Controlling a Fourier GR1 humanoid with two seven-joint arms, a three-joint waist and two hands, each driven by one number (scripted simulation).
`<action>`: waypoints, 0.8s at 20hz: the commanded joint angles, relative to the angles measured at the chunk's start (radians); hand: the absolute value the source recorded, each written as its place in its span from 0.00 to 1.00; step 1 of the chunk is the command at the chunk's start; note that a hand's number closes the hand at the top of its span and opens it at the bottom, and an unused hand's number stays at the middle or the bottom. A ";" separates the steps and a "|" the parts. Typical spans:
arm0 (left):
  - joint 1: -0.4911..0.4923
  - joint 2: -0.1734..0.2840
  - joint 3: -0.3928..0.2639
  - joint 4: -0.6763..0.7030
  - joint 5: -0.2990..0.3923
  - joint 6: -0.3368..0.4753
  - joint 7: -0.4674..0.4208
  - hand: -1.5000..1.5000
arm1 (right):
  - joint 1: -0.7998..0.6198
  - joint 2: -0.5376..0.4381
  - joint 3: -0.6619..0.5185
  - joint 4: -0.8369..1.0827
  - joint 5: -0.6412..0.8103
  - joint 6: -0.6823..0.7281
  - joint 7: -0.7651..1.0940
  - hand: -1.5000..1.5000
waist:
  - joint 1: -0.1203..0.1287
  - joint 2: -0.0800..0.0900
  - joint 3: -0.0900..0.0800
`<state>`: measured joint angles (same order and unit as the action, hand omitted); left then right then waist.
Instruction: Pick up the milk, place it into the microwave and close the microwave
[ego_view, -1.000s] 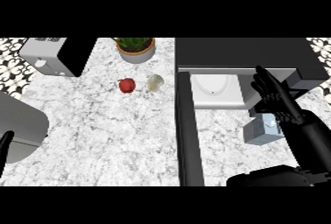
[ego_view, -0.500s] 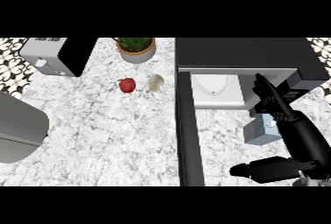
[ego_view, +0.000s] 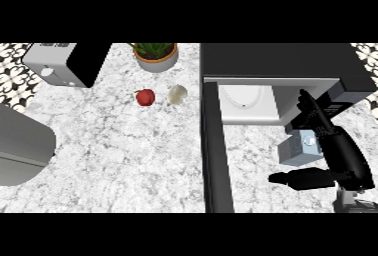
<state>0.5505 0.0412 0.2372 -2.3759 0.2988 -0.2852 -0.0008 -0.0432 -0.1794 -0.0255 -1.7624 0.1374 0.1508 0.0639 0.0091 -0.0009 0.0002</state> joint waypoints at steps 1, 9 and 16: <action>0.041 -0.001 0.060 -0.037 0.110 -0.057 -0.004 0.00 | -0.005 -0.012 -0.056 0.091 0.009 -0.013 -0.079 0.00 | 0.001 0.000 0.000; 0.049 -0.014 0.083 -0.080 0.127 -0.062 0.016 0.00 | 0.024 -0.103 -0.164 0.342 -0.024 0.068 -0.325 0.00 | -0.001 0.001 0.001; 0.068 -0.040 0.044 -0.054 0.081 -0.083 -0.035 0.00 | -0.061 -0.082 -0.152 0.550 0.028 0.049 -0.434 0.00 | 0.006 0.001 0.000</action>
<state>0.5851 0.0144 0.3012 -2.3646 0.3448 -0.3628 -0.0180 -0.0654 -0.2534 -0.1632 -1.3454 0.1503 0.1985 -0.3043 0.0109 -0.0039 -0.0022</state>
